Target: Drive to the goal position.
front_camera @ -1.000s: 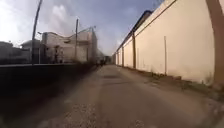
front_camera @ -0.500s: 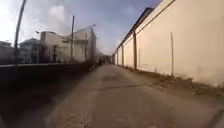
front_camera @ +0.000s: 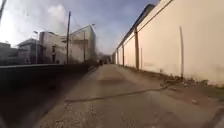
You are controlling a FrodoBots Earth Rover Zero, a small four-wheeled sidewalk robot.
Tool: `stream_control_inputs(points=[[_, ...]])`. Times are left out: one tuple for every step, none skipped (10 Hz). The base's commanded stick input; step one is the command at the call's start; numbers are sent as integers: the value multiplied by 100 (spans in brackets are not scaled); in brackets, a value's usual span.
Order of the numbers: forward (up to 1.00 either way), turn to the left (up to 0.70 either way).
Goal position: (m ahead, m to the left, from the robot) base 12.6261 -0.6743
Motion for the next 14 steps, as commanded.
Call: stream_control_inputs(points=[[100,27],[100,10],[100,0],[100,0],[100,0],[100,0],[100,0],[100,0],[100,0],[100,0],[100,0],[100,0],[100,0],[100,0]])
